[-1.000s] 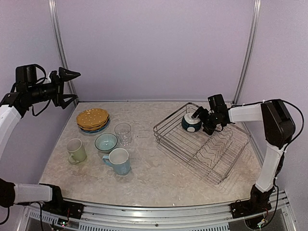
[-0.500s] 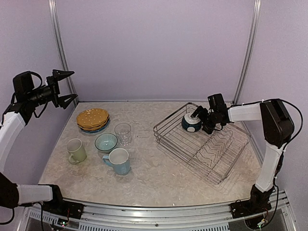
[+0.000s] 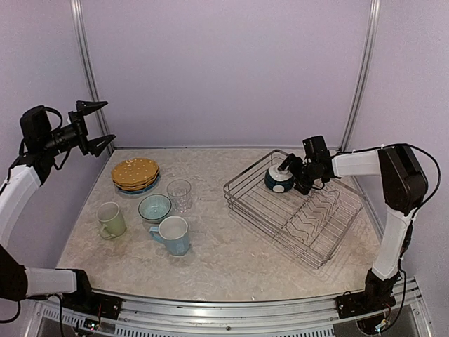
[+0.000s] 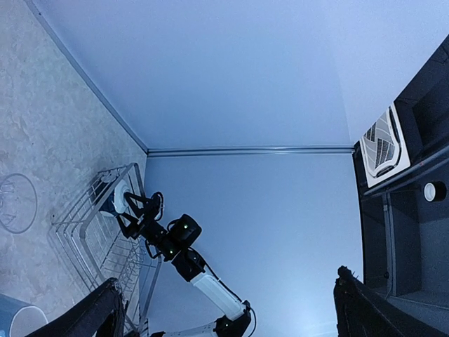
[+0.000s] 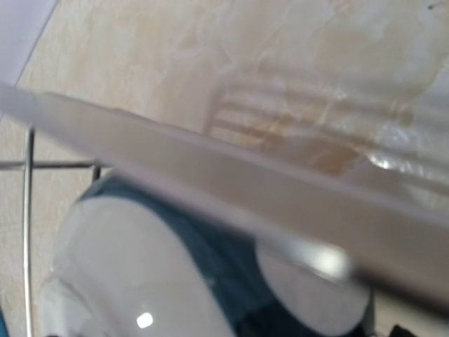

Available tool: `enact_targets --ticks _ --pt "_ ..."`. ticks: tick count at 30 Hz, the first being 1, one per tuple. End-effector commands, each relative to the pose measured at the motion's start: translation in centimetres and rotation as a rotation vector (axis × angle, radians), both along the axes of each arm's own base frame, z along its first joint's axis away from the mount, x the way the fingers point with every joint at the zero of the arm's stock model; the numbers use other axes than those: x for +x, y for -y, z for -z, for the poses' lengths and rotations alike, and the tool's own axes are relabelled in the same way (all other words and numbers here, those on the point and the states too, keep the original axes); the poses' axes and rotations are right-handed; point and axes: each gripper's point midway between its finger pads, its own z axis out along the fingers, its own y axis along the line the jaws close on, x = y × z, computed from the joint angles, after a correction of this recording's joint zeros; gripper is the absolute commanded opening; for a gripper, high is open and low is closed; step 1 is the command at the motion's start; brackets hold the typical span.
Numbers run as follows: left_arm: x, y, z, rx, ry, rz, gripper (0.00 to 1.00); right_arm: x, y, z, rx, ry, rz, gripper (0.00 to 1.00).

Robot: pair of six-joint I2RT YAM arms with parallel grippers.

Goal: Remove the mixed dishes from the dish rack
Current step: Grab the bowl from the dish rack.

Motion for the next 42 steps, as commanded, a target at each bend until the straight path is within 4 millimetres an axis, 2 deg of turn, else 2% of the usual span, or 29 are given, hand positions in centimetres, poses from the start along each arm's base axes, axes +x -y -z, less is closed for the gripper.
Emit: enact_targets --ticks 1,5,8,14,19,20,23,31,37,40,42 --pt "0.1 -0.2 -0.7 0.053 0.032 -0.011 0.99 0.3 1.0 1.3 -0.025 -0.036 0.026 1.0" --pt "0.2 -0.1 -0.3 0.095 0.022 -0.012 0.99 0.9 0.5 1.0 0.01 -0.008 0.018 1.0" --pt "0.5 -0.1 1.5 0.218 -0.024 -0.035 0.99 1.1 0.1 1.0 0.053 0.014 0.018 1.0" --pt "1.9 -2.6 6.4 0.514 -0.079 -0.156 0.99 1.7 -0.7 -0.2 0.143 0.117 0.004 1.0" --pt "2.9 -3.4 11.2 0.737 -0.173 -0.205 0.99 1.3 -0.9 -1.2 0.167 0.134 -0.007 1.0" --pt "3.0 -2.4 12.2 0.763 -0.185 -0.179 0.99 1.1 -0.8 -1.3 0.162 0.123 -0.002 1.0" --pt "3.7 -1.6 14.8 0.818 -0.235 -0.157 0.99 0.4 -0.6 -1.5 0.164 0.108 0.004 1.0" --pt "5.4 -0.3 17.8 0.985 -0.248 -0.169 0.99 -0.8 -1.3 -1.1 0.188 0.065 -0.036 1.0" --pt "6.6 -1.3 20.7 1.119 -0.279 -0.253 0.99 -1.8 -1.6 -0.6 0.206 0.048 -0.061 1.0" --pt "7.3 -1.4 21.3 1.139 -0.275 -0.276 0.99 -1.6 -1.9 -0.5 0.211 0.042 -0.079 1.0" --pt "7.7 -1.2 20.9 1.154 -0.25 -0.288 0.99 -1.7 -2.0 -0.5 0.216 0.038 -0.08 1.0"
